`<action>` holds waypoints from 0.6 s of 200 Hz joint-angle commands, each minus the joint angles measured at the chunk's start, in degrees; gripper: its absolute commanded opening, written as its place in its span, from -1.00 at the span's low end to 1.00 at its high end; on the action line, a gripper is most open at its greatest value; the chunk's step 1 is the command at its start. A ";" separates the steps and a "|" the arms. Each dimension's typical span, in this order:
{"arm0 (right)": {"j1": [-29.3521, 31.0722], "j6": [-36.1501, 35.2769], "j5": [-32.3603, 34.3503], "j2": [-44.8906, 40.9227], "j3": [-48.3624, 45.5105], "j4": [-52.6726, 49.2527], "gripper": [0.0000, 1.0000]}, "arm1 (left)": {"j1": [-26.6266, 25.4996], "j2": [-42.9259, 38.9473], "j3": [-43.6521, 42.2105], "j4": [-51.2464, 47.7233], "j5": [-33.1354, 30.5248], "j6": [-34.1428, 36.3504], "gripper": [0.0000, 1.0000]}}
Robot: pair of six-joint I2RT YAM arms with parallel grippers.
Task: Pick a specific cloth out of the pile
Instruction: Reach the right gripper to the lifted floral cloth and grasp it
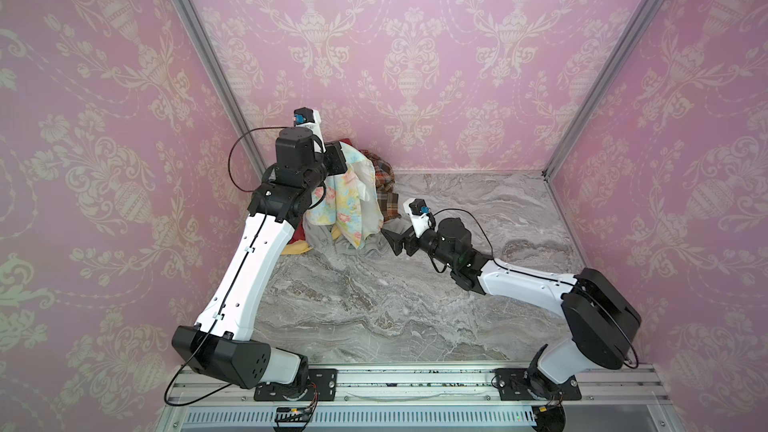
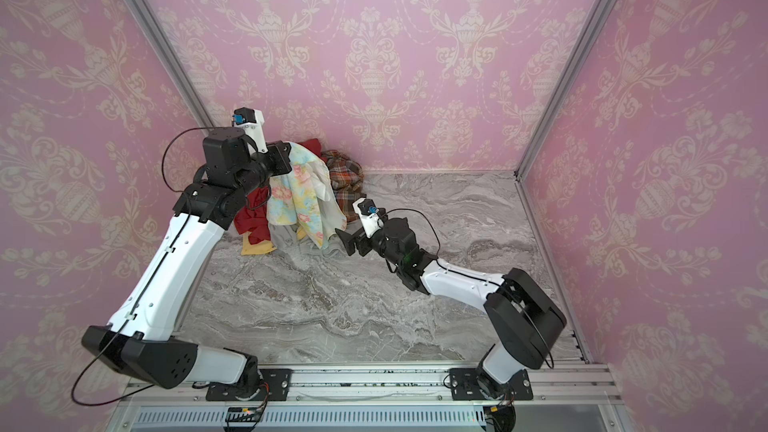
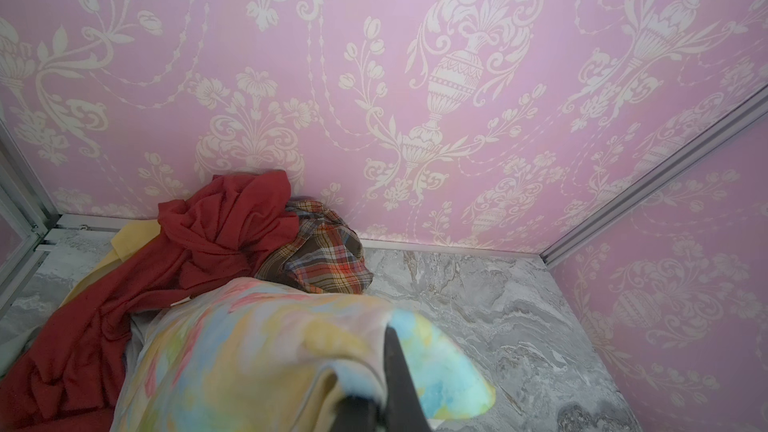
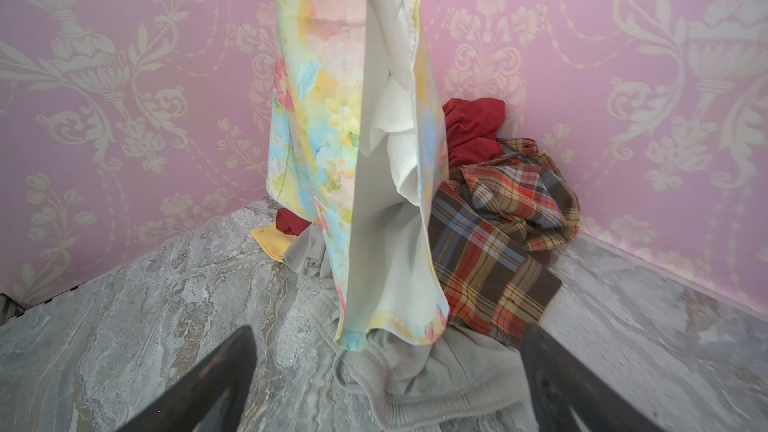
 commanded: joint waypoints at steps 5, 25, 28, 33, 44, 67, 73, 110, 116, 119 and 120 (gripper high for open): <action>0.18 -2.63 -1.86 8.14 6.14 10.98 1.00 | -0.92 -3.45 -1.48 1.31 1.17 0.29 -1.00; -0.01 -3.87 -4.76 14.83 11.75 13.78 1.00 | -1.54 -4.75 -3.17 1.61 1.32 -0.08 -1.00; -0.04 -3.92 -5.24 15.49 12.55 13.95 1.00 | -1.55 -4.77 -3.33 1.60 1.34 -0.13 -1.00; -0.06 -4.01 -5.83 17.05 14.89 14.04 1.00 | -1.65 -4.85 -3.46 1.42 1.43 -0.09 -1.00; -0.07 -4.43 -7.03 19.64 17.68 14.06 1.00 | -1.74 -4.95 -3.72 1.28 1.50 -0.09 -1.00; 0.11 -4.39 -6.86 22.90 20.78 14.03 1.00 | -1.91 -5.03 -4.03 1.52 1.96 -0.51 -1.00; 0.21 -4.18 -6.78 23.48 21.28 14.06 1.00 | -2.02 -4.97 -4.14 1.68 2.13 -0.61 -1.00; 1.92 -3.39 -5.20 27.29 25.33 13.26 0.98 | -2.22 -4.30 -4.68 3.43 2.79 -1.64 -1.00; 2.22 -3.36 -4.63 27.83 26.05 13.04 0.95 | -2.24 -4.10 -4.61 3.62 2.91 -1.82 -1.00; 2.34 -3.36 -4.13 28.10 26.31 12.88 0.93 | -2.29 -3.96 -4.59 3.68 3.00 -1.91 -1.00; 2.40 -3.34 -3.96 28.18 26.40 12.77 0.92 | -2.27 -3.92 -4.53 3.70 3.01 -1.92 -1.00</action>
